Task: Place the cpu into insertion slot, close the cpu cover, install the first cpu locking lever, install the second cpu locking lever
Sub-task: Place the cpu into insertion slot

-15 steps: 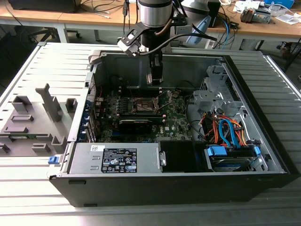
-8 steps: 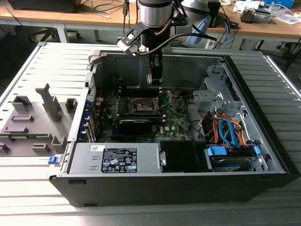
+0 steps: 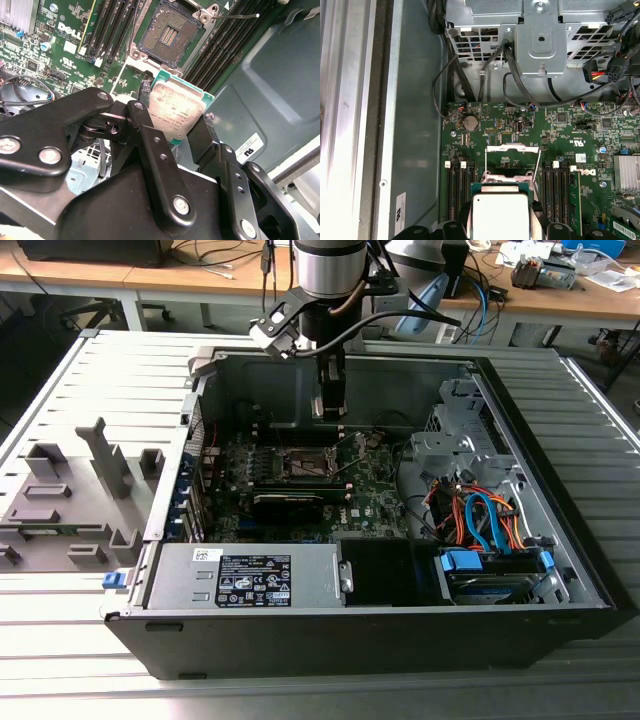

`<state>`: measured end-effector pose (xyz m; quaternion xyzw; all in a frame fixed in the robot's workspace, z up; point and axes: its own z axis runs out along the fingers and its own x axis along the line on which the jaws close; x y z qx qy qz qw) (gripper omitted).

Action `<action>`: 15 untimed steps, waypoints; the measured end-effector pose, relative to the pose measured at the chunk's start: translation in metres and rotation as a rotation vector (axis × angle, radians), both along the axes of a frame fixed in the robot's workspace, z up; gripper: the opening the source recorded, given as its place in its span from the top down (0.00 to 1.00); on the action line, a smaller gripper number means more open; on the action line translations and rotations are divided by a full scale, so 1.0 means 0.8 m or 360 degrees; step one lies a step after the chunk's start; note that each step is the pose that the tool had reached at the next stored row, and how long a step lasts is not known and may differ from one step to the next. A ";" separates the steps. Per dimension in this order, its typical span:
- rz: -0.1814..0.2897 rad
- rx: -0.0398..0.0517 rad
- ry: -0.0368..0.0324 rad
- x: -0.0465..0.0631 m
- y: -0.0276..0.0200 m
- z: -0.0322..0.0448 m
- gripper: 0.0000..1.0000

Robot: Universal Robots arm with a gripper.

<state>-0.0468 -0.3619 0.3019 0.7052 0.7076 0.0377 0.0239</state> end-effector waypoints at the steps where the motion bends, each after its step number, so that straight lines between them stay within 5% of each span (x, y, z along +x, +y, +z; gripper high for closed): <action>1: -0.0002 0.0000 0.0000 0.000 0.0000 0.0000 0.46; 15: -0.0021 0.0000 0.0000 0.000 0.0000 0.0000 0.46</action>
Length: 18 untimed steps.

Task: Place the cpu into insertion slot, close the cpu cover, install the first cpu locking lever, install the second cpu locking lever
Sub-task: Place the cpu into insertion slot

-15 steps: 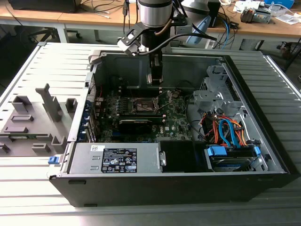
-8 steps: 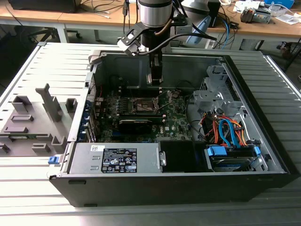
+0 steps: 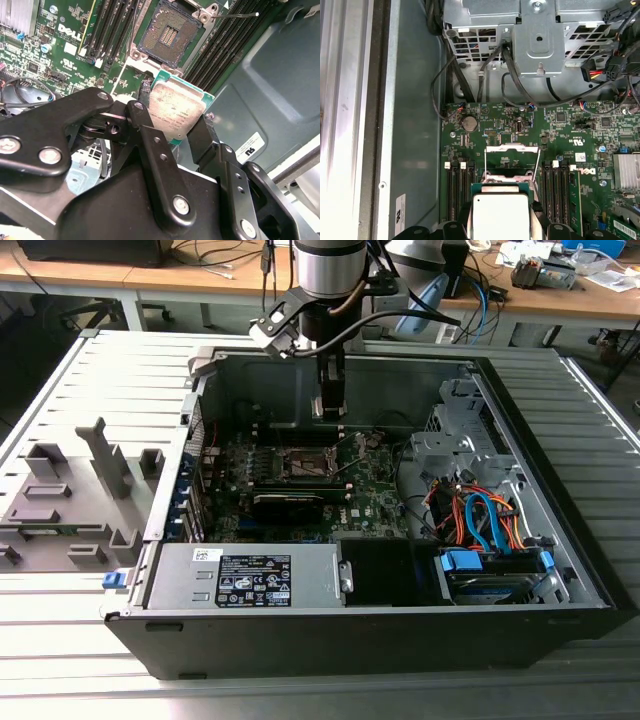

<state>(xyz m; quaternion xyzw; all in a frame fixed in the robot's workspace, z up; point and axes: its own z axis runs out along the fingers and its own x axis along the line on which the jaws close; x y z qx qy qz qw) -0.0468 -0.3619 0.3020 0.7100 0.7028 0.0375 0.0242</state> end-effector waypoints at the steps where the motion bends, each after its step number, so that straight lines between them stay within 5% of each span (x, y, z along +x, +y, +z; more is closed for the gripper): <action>1: -0.0001 0.0000 0.0000 0.000 0.0000 0.0000 0.46; 18: -0.0020 0.0000 0.0000 0.000 0.0000 0.0000 0.46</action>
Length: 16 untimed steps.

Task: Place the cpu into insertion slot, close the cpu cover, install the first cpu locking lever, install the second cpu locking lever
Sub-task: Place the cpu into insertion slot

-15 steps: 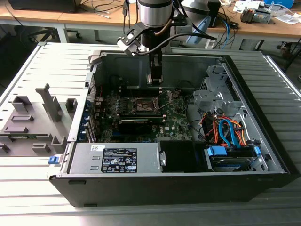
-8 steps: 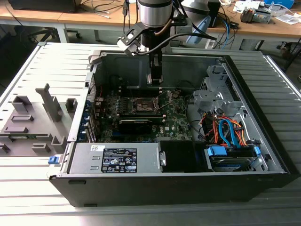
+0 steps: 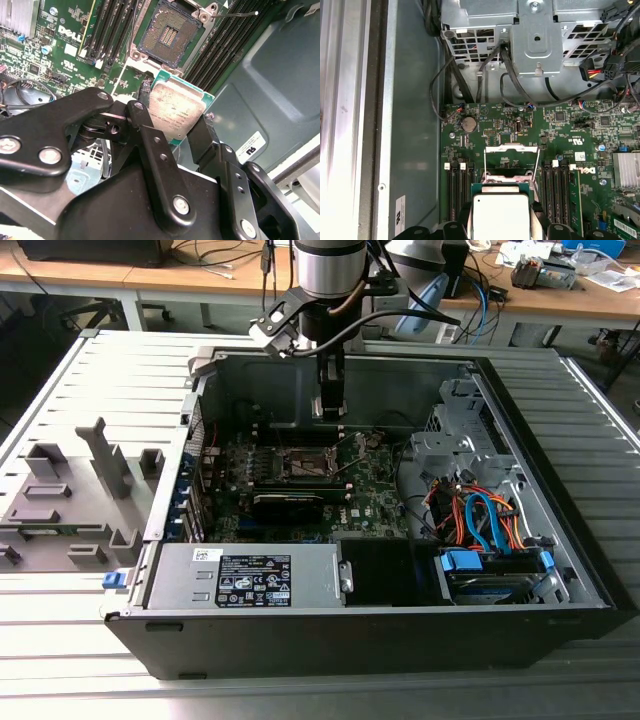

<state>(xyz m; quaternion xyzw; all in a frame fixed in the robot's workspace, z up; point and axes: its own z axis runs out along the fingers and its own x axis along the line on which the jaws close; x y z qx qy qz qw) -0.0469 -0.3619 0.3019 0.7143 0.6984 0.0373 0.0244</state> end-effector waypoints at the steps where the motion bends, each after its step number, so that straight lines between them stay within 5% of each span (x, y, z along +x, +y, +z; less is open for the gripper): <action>1: -0.0001 0.0000 0.0000 0.000 0.0000 0.0000 0.46; 16: -0.0016 0.0000 0.0000 0.000 0.0000 0.0000 0.46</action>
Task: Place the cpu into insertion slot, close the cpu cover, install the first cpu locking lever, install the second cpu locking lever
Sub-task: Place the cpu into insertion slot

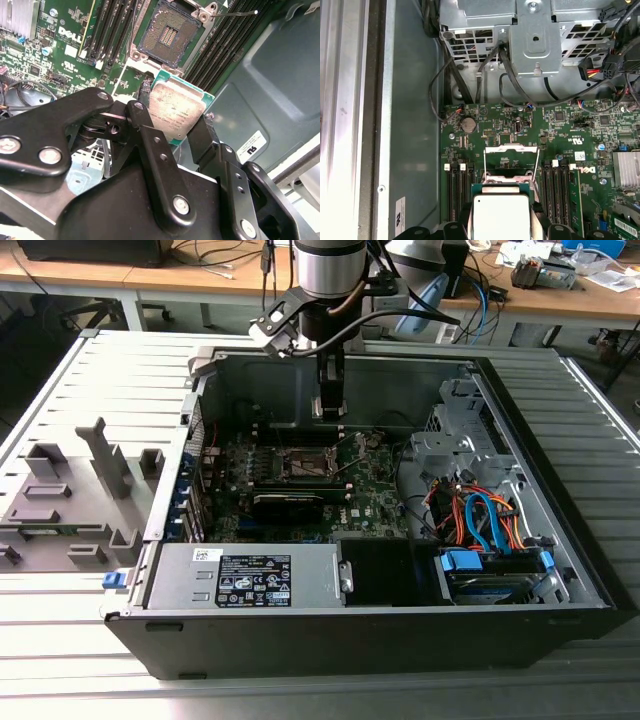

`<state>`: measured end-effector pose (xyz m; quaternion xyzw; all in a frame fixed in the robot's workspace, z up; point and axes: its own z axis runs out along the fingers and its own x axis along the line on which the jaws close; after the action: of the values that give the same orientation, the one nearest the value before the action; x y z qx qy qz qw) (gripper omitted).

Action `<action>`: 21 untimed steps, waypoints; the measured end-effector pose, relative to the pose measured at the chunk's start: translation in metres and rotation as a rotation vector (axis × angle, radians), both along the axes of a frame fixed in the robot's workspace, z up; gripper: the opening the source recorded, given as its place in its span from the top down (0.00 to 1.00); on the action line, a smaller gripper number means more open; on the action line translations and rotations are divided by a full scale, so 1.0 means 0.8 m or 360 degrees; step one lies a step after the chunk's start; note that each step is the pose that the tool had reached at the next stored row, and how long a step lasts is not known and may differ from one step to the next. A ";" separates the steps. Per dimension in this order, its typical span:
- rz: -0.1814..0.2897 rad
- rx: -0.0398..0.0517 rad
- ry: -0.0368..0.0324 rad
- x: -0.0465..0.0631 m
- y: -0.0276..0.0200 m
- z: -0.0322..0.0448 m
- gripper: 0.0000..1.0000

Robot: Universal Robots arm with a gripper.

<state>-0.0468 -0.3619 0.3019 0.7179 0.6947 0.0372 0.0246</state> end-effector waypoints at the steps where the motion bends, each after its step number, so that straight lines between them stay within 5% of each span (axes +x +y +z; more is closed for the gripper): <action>1: -0.0002 0.0000 0.0000 0.000 0.0000 0.0000 0.46; 21: -0.0022 0.0000 0.0000 0.000 0.0000 0.0000 0.46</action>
<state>-0.0468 -0.3619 0.3019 0.7227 0.6897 0.0371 0.0248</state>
